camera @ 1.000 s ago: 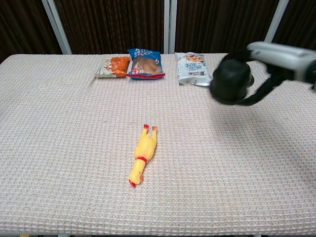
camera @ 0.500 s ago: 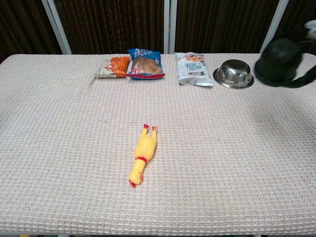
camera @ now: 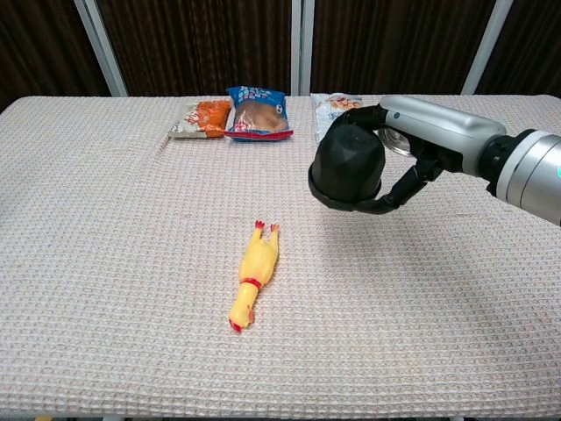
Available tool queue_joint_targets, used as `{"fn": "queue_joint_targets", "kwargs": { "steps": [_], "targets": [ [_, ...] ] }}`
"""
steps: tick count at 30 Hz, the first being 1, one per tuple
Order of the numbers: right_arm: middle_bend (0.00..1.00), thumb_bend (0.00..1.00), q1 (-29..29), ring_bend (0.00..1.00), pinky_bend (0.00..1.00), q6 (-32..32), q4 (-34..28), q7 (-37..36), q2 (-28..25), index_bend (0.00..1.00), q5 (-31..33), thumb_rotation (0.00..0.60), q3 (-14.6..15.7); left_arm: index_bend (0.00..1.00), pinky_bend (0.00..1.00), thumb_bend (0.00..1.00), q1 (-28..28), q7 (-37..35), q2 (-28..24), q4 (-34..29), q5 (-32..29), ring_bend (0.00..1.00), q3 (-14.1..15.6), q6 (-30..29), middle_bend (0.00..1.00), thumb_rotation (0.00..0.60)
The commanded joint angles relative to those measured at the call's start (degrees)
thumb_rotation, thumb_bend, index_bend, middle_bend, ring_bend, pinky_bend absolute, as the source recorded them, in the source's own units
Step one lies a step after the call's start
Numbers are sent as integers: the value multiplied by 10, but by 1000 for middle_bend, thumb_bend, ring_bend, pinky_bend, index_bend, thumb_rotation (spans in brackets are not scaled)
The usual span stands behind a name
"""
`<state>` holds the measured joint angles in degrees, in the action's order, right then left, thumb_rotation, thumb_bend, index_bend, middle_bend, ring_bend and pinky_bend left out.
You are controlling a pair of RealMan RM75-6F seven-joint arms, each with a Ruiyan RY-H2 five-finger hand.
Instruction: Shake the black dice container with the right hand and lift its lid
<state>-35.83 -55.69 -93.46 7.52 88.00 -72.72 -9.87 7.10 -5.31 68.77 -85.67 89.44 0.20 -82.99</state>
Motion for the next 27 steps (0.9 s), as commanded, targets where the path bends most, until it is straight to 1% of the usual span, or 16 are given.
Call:
{"fn": "queue_joint_targets", "kwargs": {
  "steps": [1, 3, 5, 6, 10, 12, 14, 16, 18, 21, 23, 25, 27],
  "targets": [
    [486, 209, 70, 125, 0, -63, 16, -41, -160, 397, 36, 600, 0, 131, 163, 86, 2, 2, 5, 1, 4, 27, 1, 2, 110, 600],
    [486, 212, 78, 125, 0, -54, 24, -69, -174, 396, 34, 600, 5, 131, 163, 86, 2, 4, 8, 0, 3, 27, 2, 3, 110, 600],
    [486, 213, 67, 124, 0, -37, 26, -79, -164, 396, 13, 600, 11, 131, 163, 86, 2, 6, 11, 0, 3, 28, 3, 3, 110, 600],
    [486, 213, 57, 124, 0, -26, 25, -77, -152, 396, 4, 600, 13, 131, 163, 86, 2, 8, 11, 0, 4, 28, 3, 2, 110, 600],
    [486, 213, -7, 125, 0, 29, 18, -26, -57, 396, -25, 600, 15, 131, 163, 86, -3, 8, 7, 1, -2, 27, 2, -2, 110, 600],
    [486, 212, -27, 126, 0, 39, 17, 0, -19, 397, -24, 600, 12, 130, 163, 86, -5, 7, 4, 1, -6, 28, 1, -4, 110, 600],
    [486, 211, -26, 127, 0, 30, 12, 13, -13, 397, -16, 600, 9, 130, 163, 86, -6, 5, 2, 1, -8, 28, 1, -4, 110, 600],
    [486, 209, -6, 127, 0, 0, 4, 17, -38, 397, -8, 600, 8, 131, 163, 85, -4, 2, 3, 4, -8, 28, 1, 0, 110, 600],
    [486, 210, 19, 127, 0, -29, -3, 4, -79, 397, -1, 600, 7, 130, 163, 85, -2, 2, 6, 7, -6, 28, 3, 4, 110, 600],
    [486, 210, 71, 126, 0, -69, 1, -45, -170, 397, 6, 600, 12, 131, 163, 86, 2, 5, 13, 7, 1, 28, 4, 8, 110, 600],
    [485, 210, 95, 125, 0, -79, 12, -82, -206, 397, 11, 600, 16, 131, 163, 86, 4, 9, 16, 5, 3, 28, 4, 8, 110, 600],
    [485, 209, 109, 125, 0, -76, 25, -116, -221, 396, 9, 600, 24, 131, 162, 85, 5, 14, 17, 2, 4, 28, 4, 9, 110, 600],
    [485, 209, 106, 125, 0, -65, 30, -129, -214, 396, -7, 600, 31, 131, 163, 86, 6, 17, 18, -1, 4, 28, 4, 10, 110, 600]
  ]
}}
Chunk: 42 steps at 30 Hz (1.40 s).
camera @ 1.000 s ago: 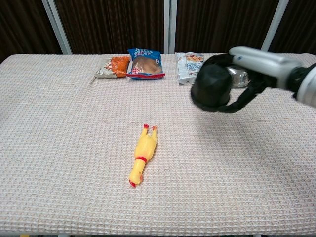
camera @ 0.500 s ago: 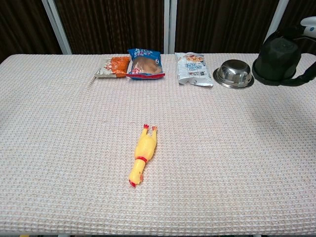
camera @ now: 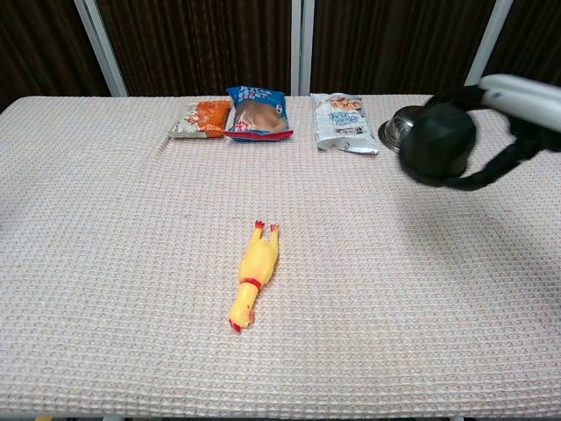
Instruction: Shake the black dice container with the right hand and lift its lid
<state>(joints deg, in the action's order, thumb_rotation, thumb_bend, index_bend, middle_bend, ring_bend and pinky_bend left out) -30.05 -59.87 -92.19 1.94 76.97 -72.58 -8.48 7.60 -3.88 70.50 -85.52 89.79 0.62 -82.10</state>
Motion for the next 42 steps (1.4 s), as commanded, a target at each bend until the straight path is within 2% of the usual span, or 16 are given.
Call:
{"fn": "queue_joint_targets", "kwargs": {
  "steps": [1, 5, 9, 13, 17, 21, 26, 31, 42],
  "targets": [
    [485, 209, 40, 125, 0, -15, 19, -73, -91, 397, -22, 600, 20, 131, 163, 85, 2, 7, 1, -5, 2, 28, 0, 2, 110, 600],
    [485, 210, -4, 125, 0, 20, 10, -46, -27, 397, -50, 600, 16, 131, 163, 86, 1, 11, -3, -9, -1, 27, -1, -1, 110, 600],
    [486, 209, -41, 125, 0, 37, -14, 11, 19, 397, -64, 600, 6, 130, 162, 85, -2, 8, -5, -9, -8, 27, -2, -2, 110, 600],
    [486, 206, -20, 126, 0, 6, -23, 28, 2, 398, -43, 600, 5, 131, 162, 85, -2, 3, -3, -4, -5, 27, -2, -3, 110, 600],
    [486, 205, 27, 125, 0, -29, 4, -24, -56, 398, -13, 600, 6, 131, 162, 86, -2, -3, -4, 0, -3, 28, 0, -4, 110, 600],
    [486, 206, 52, 125, 0, -22, 40, -80, -81, 397, 0, 600, 16, 131, 162, 85, -2, -4, -2, 2, -1, 27, 2, -4, 110, 600],
    [485, 206, 36, 125, 0, 4, 63, -80, -31, 398, -42, 600, 37, 131, 161, 86, 1, 4, 2, -2, 3, 28, 0, -5, 110, 600],
    [483, 206, 23, 125, 0, 29, 99, -68, 24, 398, -48, 600, 48, 130, 161, 86, 0, 3, -3, -5, -2, 28, -5, -10, 110, 600],
    [480, 206, 24, 125, 0, 30, 157, -81, 66, 393, -48, 600, 47, 130, 161, 86, -4, -2, -1, 3, -2, 28, -1, -12, 109, 600]
  ]
}}
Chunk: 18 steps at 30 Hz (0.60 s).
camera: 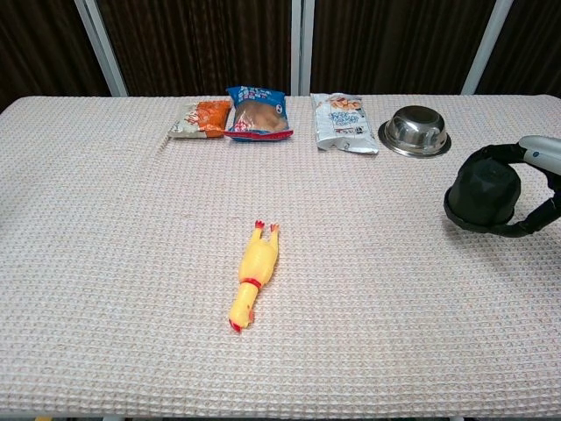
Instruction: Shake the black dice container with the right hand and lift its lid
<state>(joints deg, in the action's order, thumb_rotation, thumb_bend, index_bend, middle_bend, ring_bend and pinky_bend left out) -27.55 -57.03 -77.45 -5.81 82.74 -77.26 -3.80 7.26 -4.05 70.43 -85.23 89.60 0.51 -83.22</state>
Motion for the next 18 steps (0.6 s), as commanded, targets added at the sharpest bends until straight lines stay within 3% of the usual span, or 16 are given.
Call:
{"fn": "queue_joint_targets", "kwargs": {
  "steps": [1, 8, 14, 16, 18],
  "targets": [
    [478, 206, -1, 125, 0, 2, 16, -5, 14, 389, -3, 600, 0, 131, 161, 86, -1, -1, 0, 1, 0, 28, 0, -1, 110, 600],
    [446, 169, -4, 117, 0, 0, 54, -34, 39, 366, -18, 600, 2, 131, 160, 86, -4, -6, 1, 8, -7, 27, 0, -2, 110, 600],
    [382, 51, -7, 54, 0, 15, 65, -43, 42, 298, -21, 600, 7, 131, 160, 85, -5, -12, 0, 14, -6, 27, 1, -1, 110, 600],
    [334, 10, -10, 17, 0, 25, 62, -43, 38, 235, -22, 600, 11, 131, 159, 85, -6, -14, 0, 15, -5, 28, 2, -1, 110, 600],
    [227, 0, -12, 0, 0, 34, 57, -41, 31, 108, -22, 600, 14, 131, 159, 86, -6, -16, -1, 15, -5, 28, 2, -1, 110, 600]
  ]
}}
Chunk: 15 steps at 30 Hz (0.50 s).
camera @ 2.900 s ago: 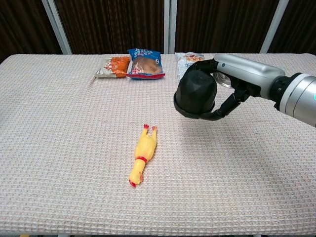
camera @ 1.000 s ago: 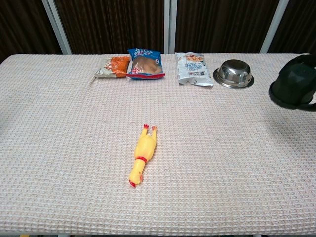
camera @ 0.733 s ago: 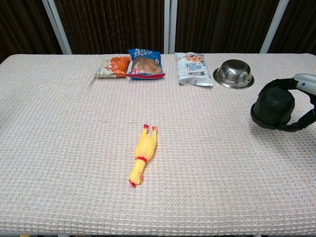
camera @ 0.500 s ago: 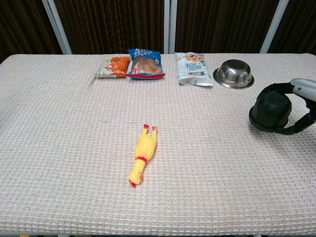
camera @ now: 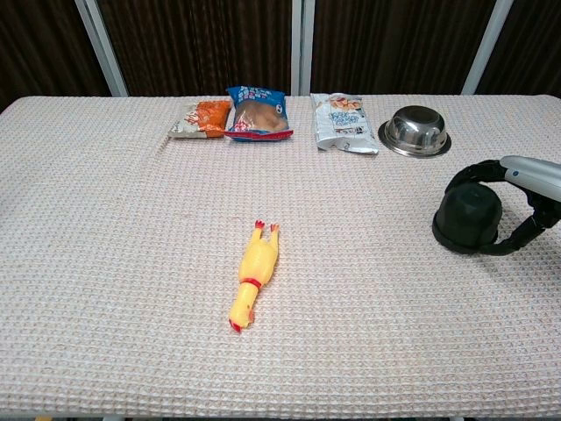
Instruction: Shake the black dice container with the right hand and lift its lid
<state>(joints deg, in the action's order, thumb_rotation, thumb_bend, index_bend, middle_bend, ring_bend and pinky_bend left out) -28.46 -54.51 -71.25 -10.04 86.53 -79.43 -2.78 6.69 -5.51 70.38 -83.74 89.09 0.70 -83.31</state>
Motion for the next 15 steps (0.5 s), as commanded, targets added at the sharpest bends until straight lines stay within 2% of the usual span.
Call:
{"fn": "queue_joint_targets", "kwargs": {
  "steps": [1, 3, 5, 15],
  "targets": [
    [170, 0, -3, 0, 0, 8, -8, 2, -10, 46, -2, 600, 4, 131, 159, 86, 0, -2, -1, 0, 1, 28, 0, 0, 110, 600],
    [117, 0, -1, 0, 0, 3, -12, -1, -12, 2, -5, 600, 4, 131, 158, 86, 0, -3, -2, 0, 2, 28, 1, -1, 110, 600],
    [109, 0, 1, 0, 0, -2, -16, 1, -16, 0, -5, 600, 3, 131, 158, 86, 0, -4, -2, 0, 3, 28, 1, -1, 110, 600],
    [155, 0, 5, 0, 0, -14, -28, 15, -20, 0, -2, 600, -1, 130, 158, 86, 1, -3, -2, -2, 3, 27, 0, -1, 109, 600]
  ]
}}
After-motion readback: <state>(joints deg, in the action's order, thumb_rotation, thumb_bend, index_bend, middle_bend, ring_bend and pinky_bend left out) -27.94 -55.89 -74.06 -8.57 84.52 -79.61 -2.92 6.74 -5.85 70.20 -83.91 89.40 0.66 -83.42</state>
